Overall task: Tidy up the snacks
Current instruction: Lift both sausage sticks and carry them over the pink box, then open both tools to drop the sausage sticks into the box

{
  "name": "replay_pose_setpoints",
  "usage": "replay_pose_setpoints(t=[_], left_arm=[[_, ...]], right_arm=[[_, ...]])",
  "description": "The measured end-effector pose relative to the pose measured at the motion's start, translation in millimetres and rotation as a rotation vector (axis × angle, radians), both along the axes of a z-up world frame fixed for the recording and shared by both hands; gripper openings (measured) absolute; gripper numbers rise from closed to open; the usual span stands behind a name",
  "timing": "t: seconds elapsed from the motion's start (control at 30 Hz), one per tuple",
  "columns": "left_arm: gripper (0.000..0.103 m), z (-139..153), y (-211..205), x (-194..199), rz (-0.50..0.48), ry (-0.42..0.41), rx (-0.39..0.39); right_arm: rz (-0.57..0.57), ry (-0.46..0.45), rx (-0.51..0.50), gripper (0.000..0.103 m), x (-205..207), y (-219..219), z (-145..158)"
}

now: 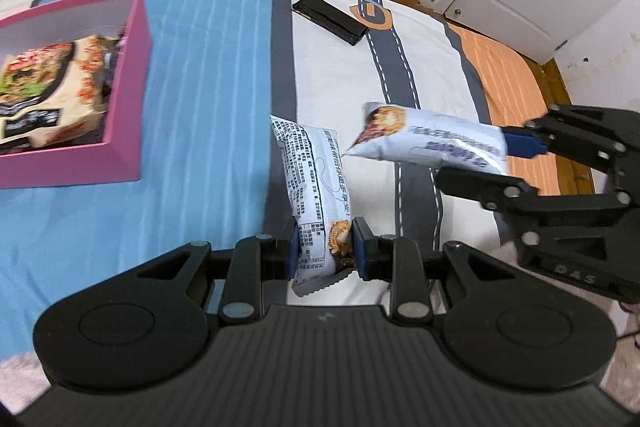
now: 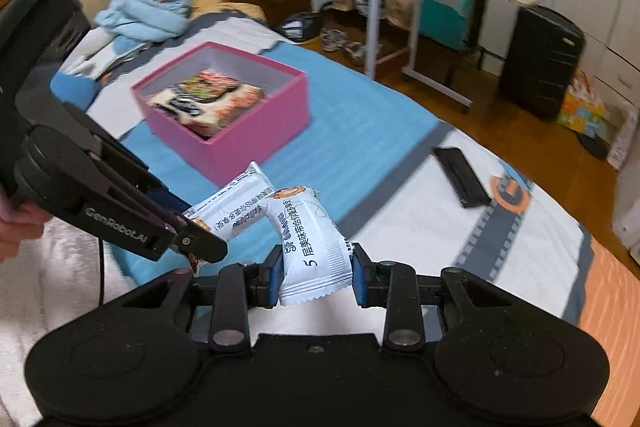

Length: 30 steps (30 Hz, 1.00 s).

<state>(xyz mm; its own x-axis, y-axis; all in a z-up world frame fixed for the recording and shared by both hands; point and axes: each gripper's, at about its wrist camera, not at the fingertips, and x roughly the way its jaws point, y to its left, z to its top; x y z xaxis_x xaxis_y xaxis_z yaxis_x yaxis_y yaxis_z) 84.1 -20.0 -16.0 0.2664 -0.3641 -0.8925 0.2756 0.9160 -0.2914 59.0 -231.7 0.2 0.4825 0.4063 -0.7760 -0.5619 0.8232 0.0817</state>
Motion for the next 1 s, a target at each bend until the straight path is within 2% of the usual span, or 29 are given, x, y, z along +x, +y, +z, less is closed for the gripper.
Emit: replay_pose_setpoints(t=[0.17, 0.43, 0.57, 0.83, 1.0], left_arm=[[0.026, 22, 44, -14, 0.046, -0.004, 0.003], [0.026, 43, 129, -14, 0.202, -0.09, 0.022], [0.026, 48, 170, 0, 0.282, -0.155, 0.025], [0.026, 27, 224, 41, 0.4, -0.207, 0.043], [0.026, 1, 246, 73, 0.443, -0.236, 0.052]], right_arm=[[0.064, -0.013, 0.024, 0.038, -8, 34, 14], [0.121, -0.01, 0.071, 0.038, 9, 93, 16], [0.132, -0.056, 0.089, 0.038, 27, 127, 15], [0.117, -0.165, 0.118, 0.038, 73, 193, -8], [0.064, -0.15, 0.098, 0.038, 106, 224, -30]])
